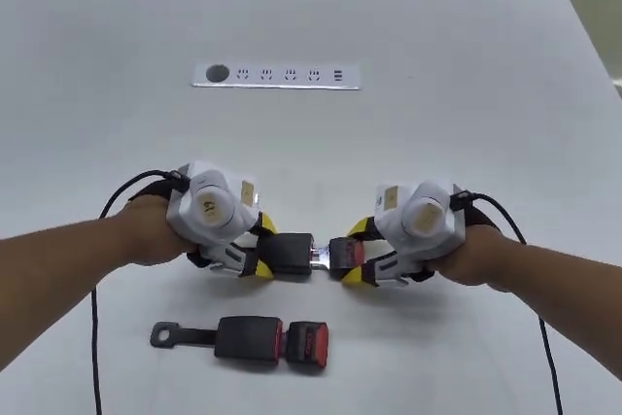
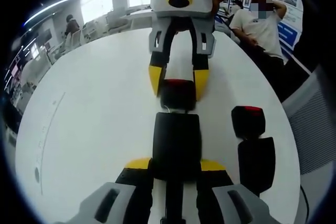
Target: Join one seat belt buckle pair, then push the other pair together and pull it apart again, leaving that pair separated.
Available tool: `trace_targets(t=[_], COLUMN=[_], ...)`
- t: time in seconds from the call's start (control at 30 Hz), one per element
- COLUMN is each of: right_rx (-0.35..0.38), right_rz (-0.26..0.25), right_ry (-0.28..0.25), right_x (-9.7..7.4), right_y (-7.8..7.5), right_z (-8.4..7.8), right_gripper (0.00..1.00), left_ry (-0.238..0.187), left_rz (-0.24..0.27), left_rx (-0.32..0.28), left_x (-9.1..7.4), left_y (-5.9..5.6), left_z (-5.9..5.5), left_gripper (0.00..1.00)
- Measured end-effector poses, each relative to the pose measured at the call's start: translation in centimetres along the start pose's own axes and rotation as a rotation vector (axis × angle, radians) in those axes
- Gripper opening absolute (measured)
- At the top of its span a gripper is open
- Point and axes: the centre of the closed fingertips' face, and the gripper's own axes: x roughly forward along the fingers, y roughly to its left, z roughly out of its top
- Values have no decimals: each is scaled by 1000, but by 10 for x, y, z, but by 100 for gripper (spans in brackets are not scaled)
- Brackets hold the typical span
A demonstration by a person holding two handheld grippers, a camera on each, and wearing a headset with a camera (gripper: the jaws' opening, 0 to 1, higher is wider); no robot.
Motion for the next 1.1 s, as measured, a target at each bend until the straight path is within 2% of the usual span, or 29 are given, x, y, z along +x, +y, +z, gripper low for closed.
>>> trace_targets(t=[0.17, 0.33, 1.1], right_rx=[1, 0, -15], right_rz=[0, -2, -10], right_ry=[-7, -19, -16], right_x=[2, 10, 13], right_y=[-1, 2, 2], right_z=[1, 13, 13], right_gripper=[32, 32, 31], left_ry=[5, 13, 9], left_rz=[-1, -8, -12], left_rx=[5, 12, 9], left_x=[0, 0, 0], left_y=[0, -2, -2], left_z=[0, 3, 0], left_gripper=[32, 32, 31])
